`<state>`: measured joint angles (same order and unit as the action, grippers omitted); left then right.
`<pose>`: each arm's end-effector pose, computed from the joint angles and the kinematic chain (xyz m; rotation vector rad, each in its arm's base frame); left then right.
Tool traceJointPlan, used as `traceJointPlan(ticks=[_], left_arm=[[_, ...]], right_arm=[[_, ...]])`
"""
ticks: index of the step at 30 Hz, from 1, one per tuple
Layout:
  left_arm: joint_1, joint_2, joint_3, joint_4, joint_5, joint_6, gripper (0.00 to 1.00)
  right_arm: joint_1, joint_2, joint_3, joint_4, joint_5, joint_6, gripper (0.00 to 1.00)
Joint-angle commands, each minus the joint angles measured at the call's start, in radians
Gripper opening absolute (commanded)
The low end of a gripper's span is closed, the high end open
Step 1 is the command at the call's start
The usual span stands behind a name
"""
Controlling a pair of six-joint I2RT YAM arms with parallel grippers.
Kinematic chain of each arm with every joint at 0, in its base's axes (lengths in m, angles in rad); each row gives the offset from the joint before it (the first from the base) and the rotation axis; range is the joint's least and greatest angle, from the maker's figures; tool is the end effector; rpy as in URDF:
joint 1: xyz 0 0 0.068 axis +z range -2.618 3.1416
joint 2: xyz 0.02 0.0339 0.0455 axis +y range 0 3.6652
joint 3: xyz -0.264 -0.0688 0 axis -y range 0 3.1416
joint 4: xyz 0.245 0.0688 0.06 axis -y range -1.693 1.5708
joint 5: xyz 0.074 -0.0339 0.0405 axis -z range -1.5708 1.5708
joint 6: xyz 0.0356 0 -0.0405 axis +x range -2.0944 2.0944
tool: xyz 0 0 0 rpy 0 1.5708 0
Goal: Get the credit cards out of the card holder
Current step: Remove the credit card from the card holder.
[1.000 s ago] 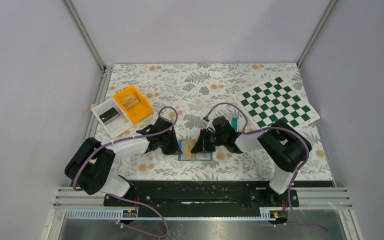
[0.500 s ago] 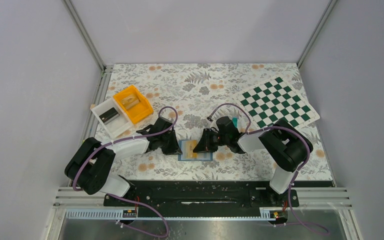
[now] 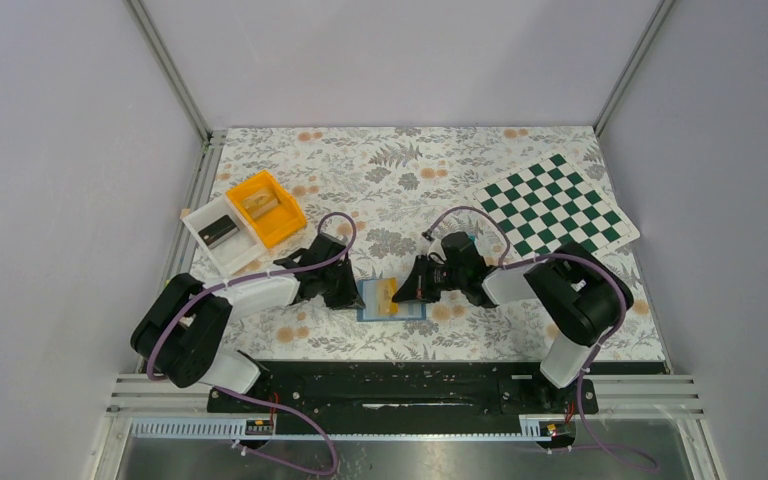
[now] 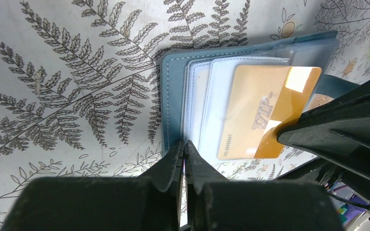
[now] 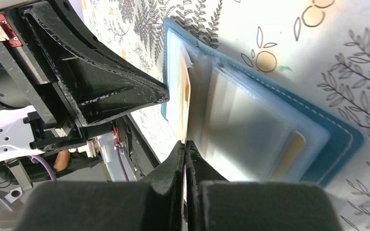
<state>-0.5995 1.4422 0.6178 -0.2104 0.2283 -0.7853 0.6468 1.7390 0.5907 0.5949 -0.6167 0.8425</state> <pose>0.2035 -0.1489 0.1428 -0.1707 2.7759 -0.7326 0.2326 0.2015 0.1208 -0.1878 2.4053 1.4541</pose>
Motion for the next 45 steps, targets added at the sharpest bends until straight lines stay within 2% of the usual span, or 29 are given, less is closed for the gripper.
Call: traceJointPlan(ticks=[1, 10, 15, 18, 21, 24, 27, 31, 36, 41, 45], left_arm=[[-0.013, 0.056, -0.017, -0.038, -0.071, 0.026, 0.03], [-0.013, 0.036, 0.004, -0.060, -0.080, 0.027, 0.05], [-0.012, 0.008, 0.043, -0.090, -0.076, 0.041, 0.10], [-0.010, -0.028, 0.069, -0.103, -0.057, 0.038, 0.17], [-0.011, -0.081, 0.096, -0.102, -0.025, 0.035, 0.29], [-0.010, -0.139, 0.122, -0.105, -0.029, 0.043, 0.42], [-0.012, -0.205, 0.128, -0.076, 0.004, 0.027, 0.49], [-0.013, -0.298, 0.080, 0.109, 0.139, -0.025, 0.59], [-0.022, -0.371, 0.032, 0.266, 0.207, -0.076, 0.63], [-0.045, -0.336, 0.036, 0.317, 0.265, -0.070, 0.64], [-0.063, -0.308, 0.020, 0.377, 0.290, -0.106, 0.62]], right_arm=[[-0.035, -0.067, -0.016, -0.008, -0.007, -0.009, 0.00], [-0.053, -0.218, -0.027, -0.222, 0.087, -0.069, 0.00], [-0.056, -0.305, -0.029, -0.323, 0.154, -0.067, 0.00], [-0.062, -0.363, -0.033, -0.370, 0.188, -0.055, 0.00], [-0.064, -0.433, -0.044, -0.373, 0.210, -0.017, 0.00], [-0.064, -0.503, -0.091, -0.268, 0.209, 0.104, 0.00], [-0.064, -0.570, -0.142, -0.169, 0.230, 0.199, 0.00], [-0.063, -0.641, -0.188, -0.076, 0.261, 0.290, 0.00], [-0.063, -0.647, -0.202, -0.016, 0.243, 0.333, 0.00], [-0.063, -0.602, -0.235, 0.175, 0.199, 0.411, 0.00], [-0.063, -0.575, -0.247, 0.251, 0.179, 0.436, 0.00]])
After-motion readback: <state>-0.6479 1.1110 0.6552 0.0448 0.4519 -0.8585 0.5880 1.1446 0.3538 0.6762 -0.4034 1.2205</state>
